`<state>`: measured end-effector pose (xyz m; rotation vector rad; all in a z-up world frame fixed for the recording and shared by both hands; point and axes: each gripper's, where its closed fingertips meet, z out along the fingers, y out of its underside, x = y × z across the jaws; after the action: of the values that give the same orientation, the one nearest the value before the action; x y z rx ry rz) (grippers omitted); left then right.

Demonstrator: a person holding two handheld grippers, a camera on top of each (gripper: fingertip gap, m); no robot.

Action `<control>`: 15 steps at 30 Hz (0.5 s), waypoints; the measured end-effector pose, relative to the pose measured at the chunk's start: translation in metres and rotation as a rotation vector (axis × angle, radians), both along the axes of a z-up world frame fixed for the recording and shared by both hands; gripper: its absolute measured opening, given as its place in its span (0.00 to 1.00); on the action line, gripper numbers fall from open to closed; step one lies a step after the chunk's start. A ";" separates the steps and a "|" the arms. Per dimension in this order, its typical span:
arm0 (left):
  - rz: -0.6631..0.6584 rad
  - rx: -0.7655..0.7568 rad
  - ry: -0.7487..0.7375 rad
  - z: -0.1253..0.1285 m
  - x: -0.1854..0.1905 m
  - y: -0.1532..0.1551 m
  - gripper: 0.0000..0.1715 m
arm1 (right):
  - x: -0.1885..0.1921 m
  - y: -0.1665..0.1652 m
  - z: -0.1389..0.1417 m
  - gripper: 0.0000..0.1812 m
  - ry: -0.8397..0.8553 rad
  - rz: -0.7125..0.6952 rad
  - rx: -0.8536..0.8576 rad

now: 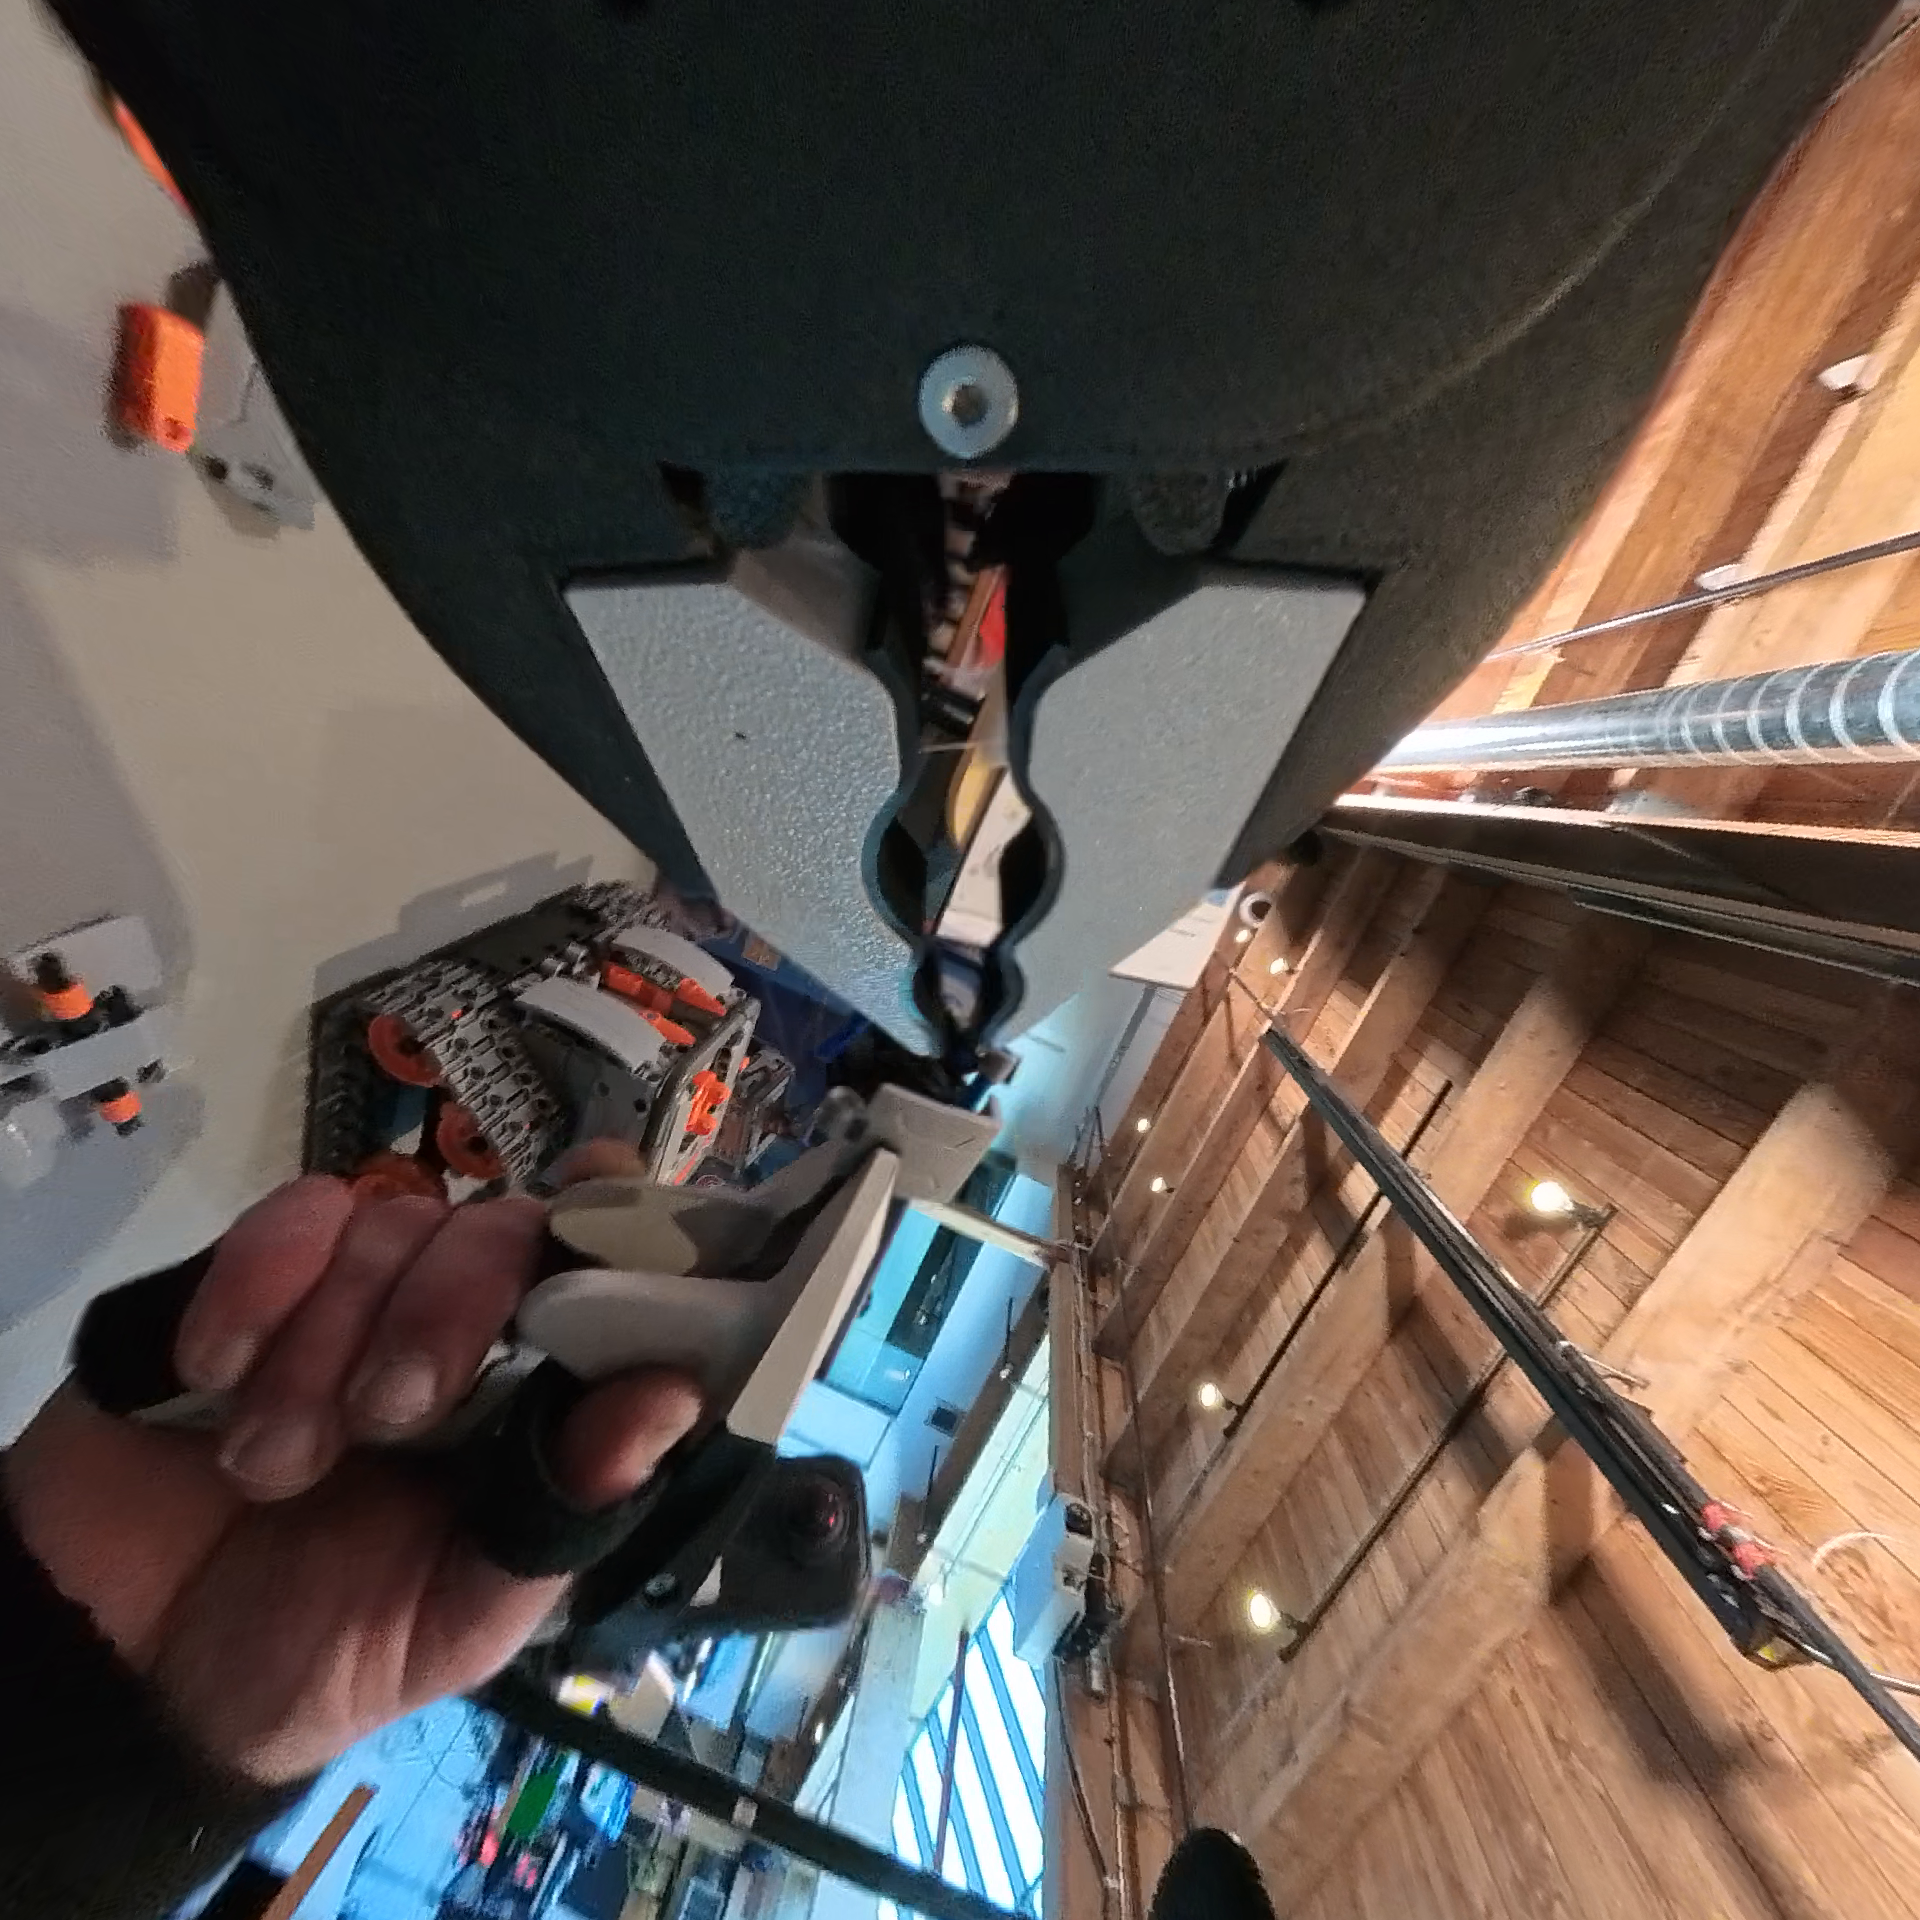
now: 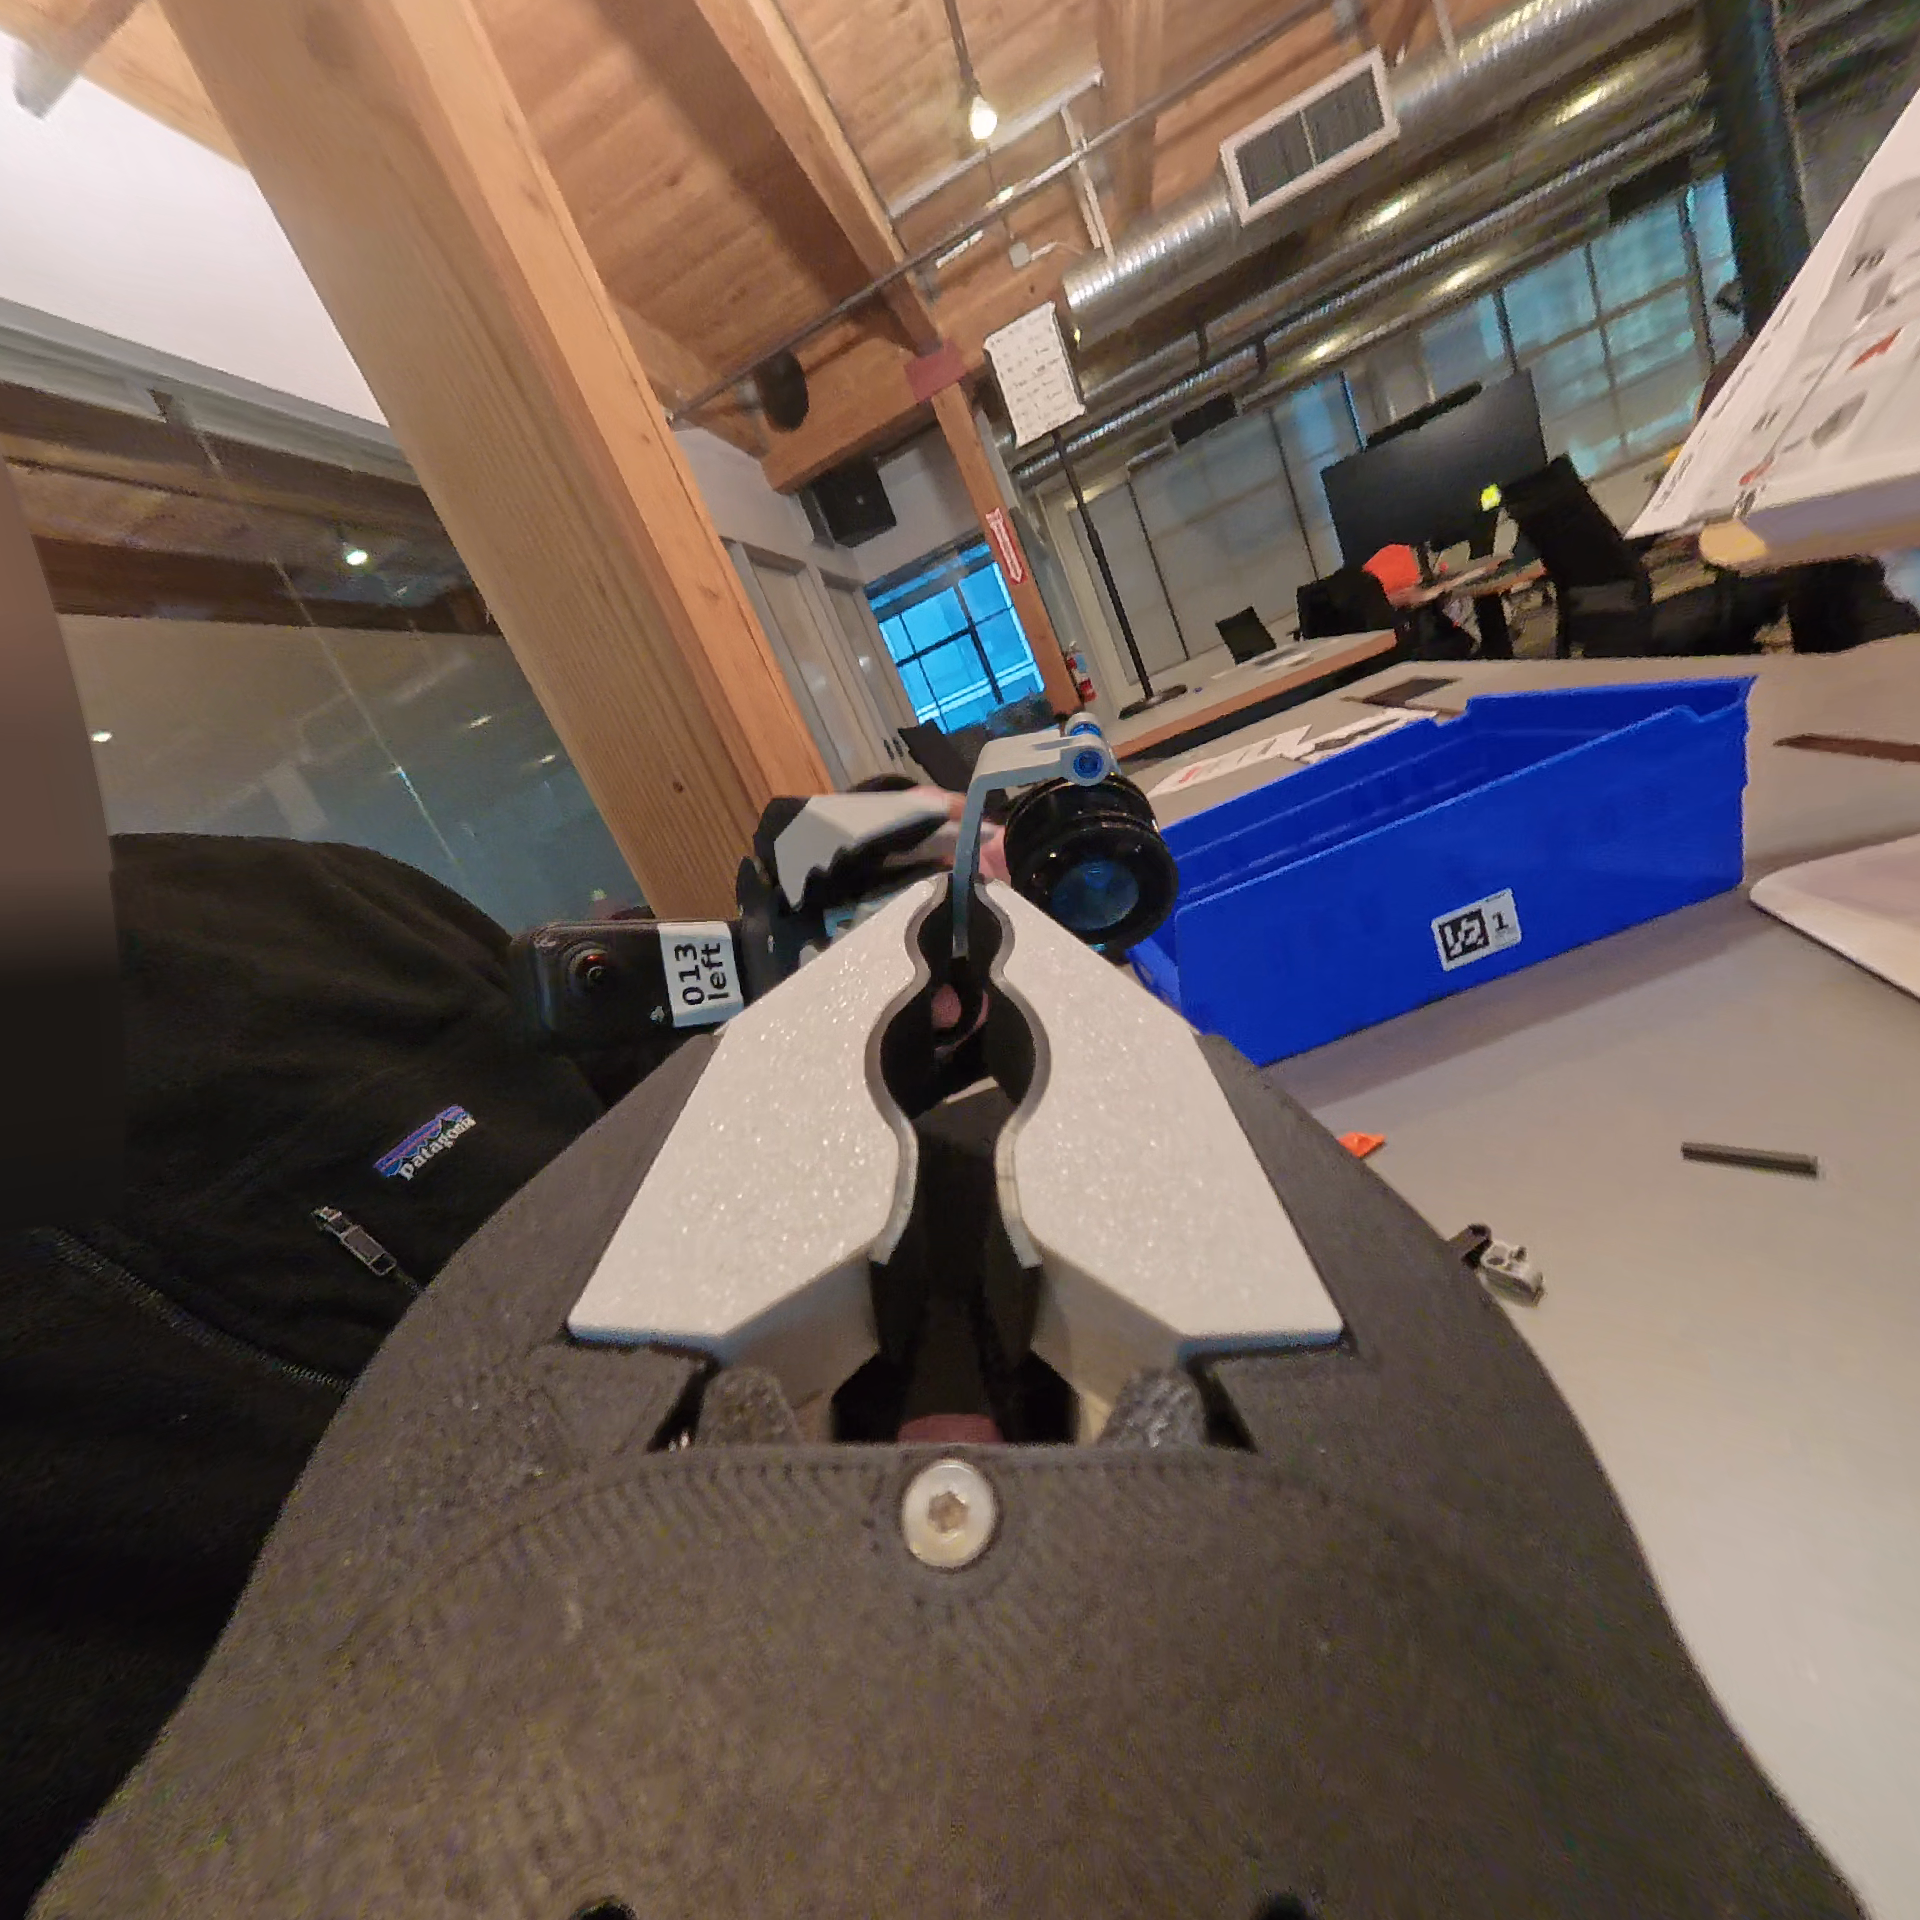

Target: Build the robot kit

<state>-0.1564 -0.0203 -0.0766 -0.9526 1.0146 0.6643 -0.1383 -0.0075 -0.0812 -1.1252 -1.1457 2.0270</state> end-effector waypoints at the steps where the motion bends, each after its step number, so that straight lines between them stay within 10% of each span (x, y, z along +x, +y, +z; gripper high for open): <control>1: 0.029 -0.007 0.026 -0.003 -0.004 0.004 0.07 | -0.001 -0.001 -0.001 0.00 -0.006 0.005 0.000; 15: 0.107 0.112 0.171 -0.012 0.001 0.013 0.06 | -0.005 -0.010 0.008 0.00 0.035 0.040 -0.048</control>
<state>-0.1549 -0.0072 -0.0884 -0.8675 1.0701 0.8945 -0.1430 -0.0171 -0.0736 -1.0942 -1.1159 2.1068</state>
